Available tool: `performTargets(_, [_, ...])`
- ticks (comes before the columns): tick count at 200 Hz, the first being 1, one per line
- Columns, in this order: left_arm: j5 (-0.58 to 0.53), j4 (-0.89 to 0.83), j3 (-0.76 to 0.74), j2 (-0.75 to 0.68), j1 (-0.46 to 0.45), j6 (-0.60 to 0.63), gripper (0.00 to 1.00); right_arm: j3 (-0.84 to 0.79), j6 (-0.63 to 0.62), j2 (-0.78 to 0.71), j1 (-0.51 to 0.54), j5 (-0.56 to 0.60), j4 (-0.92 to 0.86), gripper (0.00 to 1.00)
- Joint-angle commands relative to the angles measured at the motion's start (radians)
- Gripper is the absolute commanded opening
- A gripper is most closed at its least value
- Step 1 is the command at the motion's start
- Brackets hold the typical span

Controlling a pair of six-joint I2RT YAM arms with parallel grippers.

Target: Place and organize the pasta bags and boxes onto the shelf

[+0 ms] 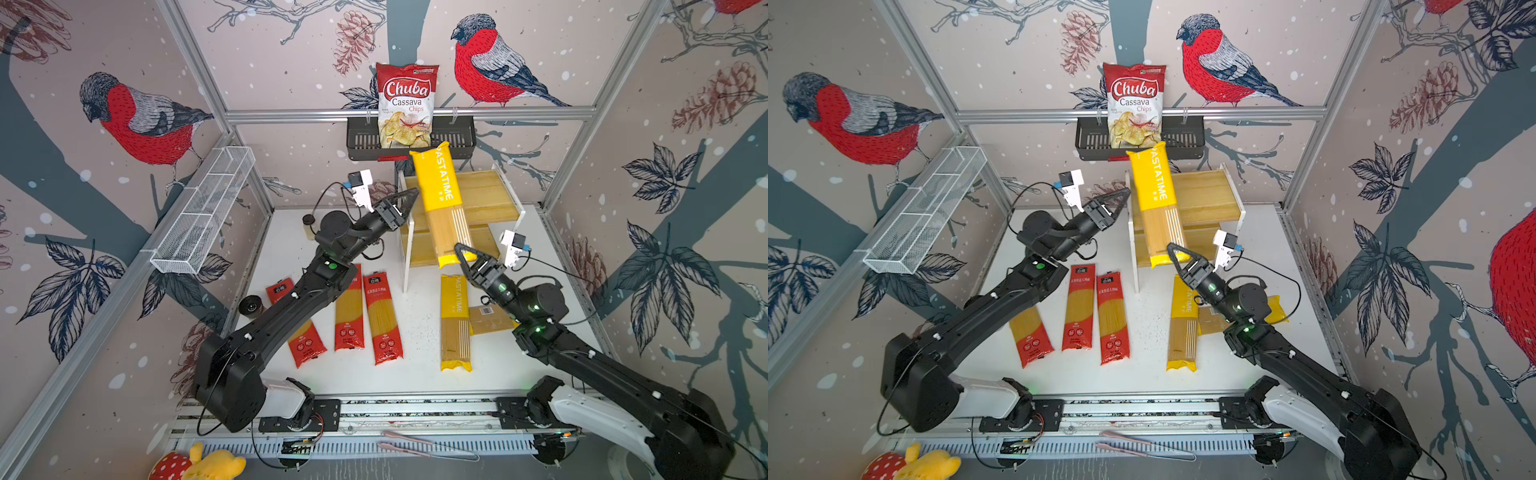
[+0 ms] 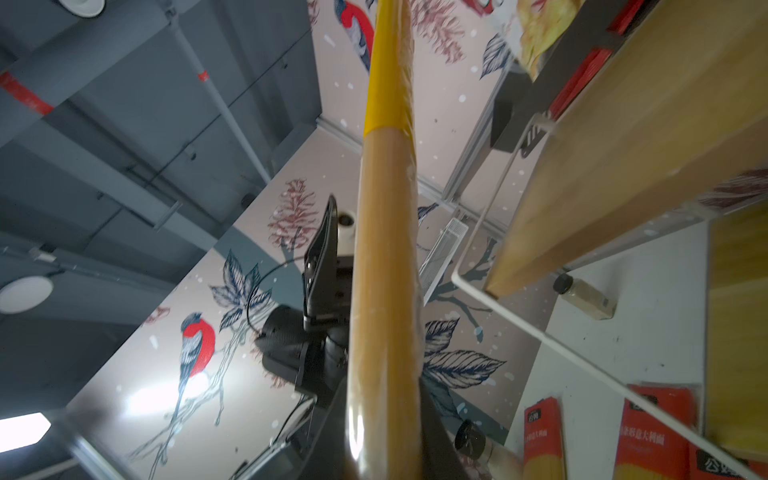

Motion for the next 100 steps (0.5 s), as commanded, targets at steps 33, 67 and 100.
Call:
performTargets(33, [-0.117,-0.181,-0.125,-0.185,0.047,0.127,0.57,0.334,0.049,0.097,-0.034,0.1,-0.386,0.0])
performTargets(67, [-0.163,-0.238,-0.231,-0.288,0.047,0.169,0.57,0.462,0.087,0.216,-0.036,0.042,-0.477,0.0])
performTargets(100, [-0.225,-0.29,-0.271,-0.356,0.048,0.204,0.57,0.486,0.122,0.278,-0.042,-0.014,-0.474,0.0])
